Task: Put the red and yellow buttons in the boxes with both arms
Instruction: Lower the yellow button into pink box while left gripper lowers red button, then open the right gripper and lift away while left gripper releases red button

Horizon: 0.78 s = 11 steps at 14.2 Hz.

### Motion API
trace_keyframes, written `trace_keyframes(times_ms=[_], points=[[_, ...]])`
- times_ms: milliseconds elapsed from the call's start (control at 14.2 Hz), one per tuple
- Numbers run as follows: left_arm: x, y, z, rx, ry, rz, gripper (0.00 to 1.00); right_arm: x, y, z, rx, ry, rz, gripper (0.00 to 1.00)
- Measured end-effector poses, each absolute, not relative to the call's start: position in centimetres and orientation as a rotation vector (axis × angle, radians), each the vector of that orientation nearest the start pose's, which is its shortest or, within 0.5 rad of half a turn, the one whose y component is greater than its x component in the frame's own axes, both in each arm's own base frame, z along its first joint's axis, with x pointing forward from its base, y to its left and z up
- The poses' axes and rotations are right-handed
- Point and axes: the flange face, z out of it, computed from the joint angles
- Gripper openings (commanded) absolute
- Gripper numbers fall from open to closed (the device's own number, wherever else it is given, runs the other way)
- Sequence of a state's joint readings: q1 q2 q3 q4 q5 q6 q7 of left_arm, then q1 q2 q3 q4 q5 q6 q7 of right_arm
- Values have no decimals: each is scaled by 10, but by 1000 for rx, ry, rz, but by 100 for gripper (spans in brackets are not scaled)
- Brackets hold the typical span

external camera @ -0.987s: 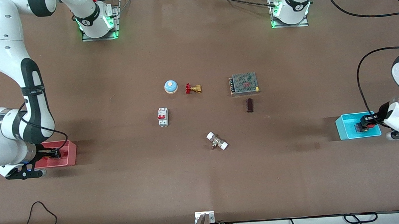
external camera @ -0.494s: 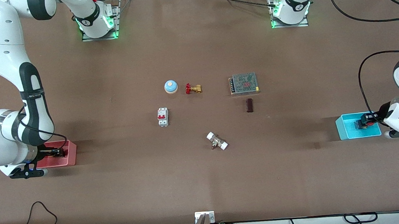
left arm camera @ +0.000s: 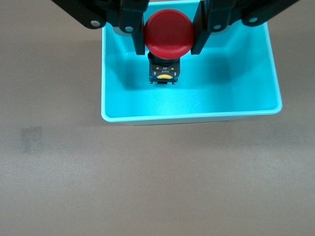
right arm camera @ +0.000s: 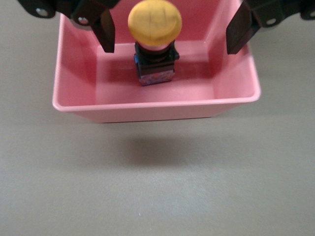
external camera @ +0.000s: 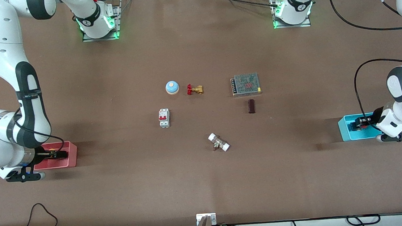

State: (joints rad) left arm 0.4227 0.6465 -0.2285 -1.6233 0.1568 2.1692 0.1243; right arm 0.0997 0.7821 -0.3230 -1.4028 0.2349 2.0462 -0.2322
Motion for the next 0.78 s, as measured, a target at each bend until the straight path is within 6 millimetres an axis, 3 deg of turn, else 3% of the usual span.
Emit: trace_keyframes(times_ms=[212, 494, 776], points=[[664, 156, 243, -3166, -23, 121, 57, 708, -98, 294, -3111, 44, 174, 100], [667, 157, 248, -3164, -23, 102, 74, 688, -82, 407, -3048, 27, 166, 100], [678, 151, 264, -3163, -7, 45, 89, 653, -29, 508, -3026, 47, 163, 100]])
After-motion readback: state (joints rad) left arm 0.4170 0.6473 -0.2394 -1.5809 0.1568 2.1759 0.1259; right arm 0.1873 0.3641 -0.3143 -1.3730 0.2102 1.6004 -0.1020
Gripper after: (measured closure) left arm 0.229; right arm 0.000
